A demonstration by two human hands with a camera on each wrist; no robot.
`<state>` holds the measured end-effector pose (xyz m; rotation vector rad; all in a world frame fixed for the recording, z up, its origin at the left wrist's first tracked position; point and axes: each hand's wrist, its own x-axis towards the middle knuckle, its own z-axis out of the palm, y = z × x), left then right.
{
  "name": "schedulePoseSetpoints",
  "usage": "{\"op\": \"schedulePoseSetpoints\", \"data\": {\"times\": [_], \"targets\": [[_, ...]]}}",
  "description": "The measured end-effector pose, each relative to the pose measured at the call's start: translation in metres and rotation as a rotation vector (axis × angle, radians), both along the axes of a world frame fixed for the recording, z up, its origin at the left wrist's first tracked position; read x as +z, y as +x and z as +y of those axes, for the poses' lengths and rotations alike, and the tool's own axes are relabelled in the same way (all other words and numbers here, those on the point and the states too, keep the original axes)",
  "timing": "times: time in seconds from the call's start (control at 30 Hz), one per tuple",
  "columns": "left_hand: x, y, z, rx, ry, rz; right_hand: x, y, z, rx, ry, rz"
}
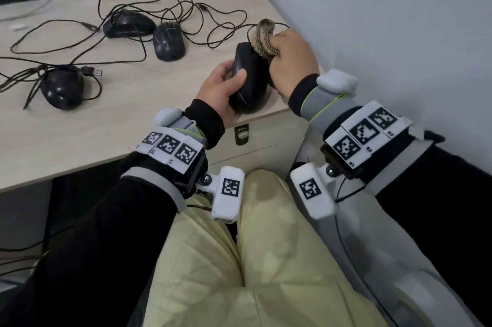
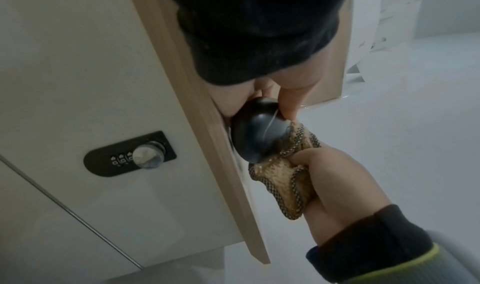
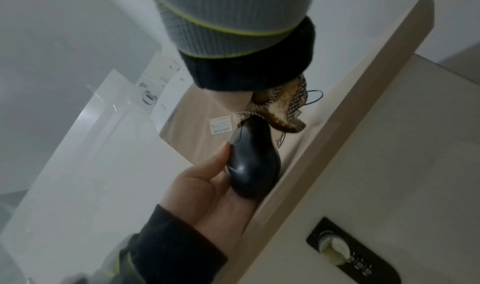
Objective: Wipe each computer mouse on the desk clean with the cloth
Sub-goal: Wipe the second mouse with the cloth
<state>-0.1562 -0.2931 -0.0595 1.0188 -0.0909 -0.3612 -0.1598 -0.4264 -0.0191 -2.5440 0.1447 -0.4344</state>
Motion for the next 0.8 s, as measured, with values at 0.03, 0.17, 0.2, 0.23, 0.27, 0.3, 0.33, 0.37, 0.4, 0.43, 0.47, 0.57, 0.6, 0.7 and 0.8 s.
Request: {"op": "schedulePoseSetpoints", "data": {"times": [0.03, 0.17, 0.2, 0.23, 0.27, 0.3, 0.33, 0.37, 0.4, 0.43, 0.47, 0.57, 0.6, 0.7, 0.8], "targets": [[0.001, -0.001, -0.001, 0.004, -0.002, -0.006, 0.000, -0.002, 0.001, -0.014, 0.022, -0.027], [-0.001, 0.001, -0.001, 0.017, 0.011, 0.005, -0.004, -0.017, 0.011, 0.064, 0.037, -0.154], [-0.001, 0.002, 0.000, 0.009, 0.006, 0.011, -0.008, -0.022, 0.015, 0.087, 0.008, -0.174], [-0.001, 0.002, 0.001, 0.002, 0.007, 0.021, -0.012, -0.027, 0.018, 0.105, -0.038, -0.183], [-0.001, 0.002, 0.002, -0.004, 0.014, 0.028, -0.016, -0.030, 0.020, 0.111, -0.097, -0.188], [0.000, 0.003, 0.003, -0.012, 0.017, 0.030, -0.019, -0.031, 0.022, 0.107, -0.145, -0.185], [0.000, 0.002, 0.004, -0.017, 0.017, 0.026, -0.020, -0.028, 0.021, 0.098, -0.168, -0.171], [0.000, 0.002, 0.004, -0.018, 0.014, 0.020, -0.018, -0.023, 0.018, 0.083, -0.168, -0.142], [0.000, 0.001, 0.004, -0.016, 0.013, 0.017, -0.015, -0.017, 0.013, 0.059, -0.156, -0.093], [0.000, 0.001, 0.004, -0.011, 0.014, 0.016, -0.010, -0.010, 0.008, 0.024, -0.136, -0.026], [0.002, 0.000, 0.003, -0.005, 0.015, 0.022, -0.005, -0.005, 0.002, -0.016, -0.107, 0.032], [0.002, 0.002, 0.003, 0.017, -0.004, 0.041, 0.002, -0.001, -0.005, -0.048, -0.023, 0.025], [0.003, 0.001, 0.003, 0.017, -0.010, 0.043, 0.002, -0.004, -0.003, 0.002, -0.006, -0.022], [0.004, 0.001, 0.001, -0.001, -0.006, 0.047, -0.004, -0.007, 0.011, 0.198, -0.047, -0.069], [0.005, 0.001, 0.000, 0.003, -0.046, 0.095, -0.009, -0.007, 0.021, 0.212, -0.110, -0.006]]}}
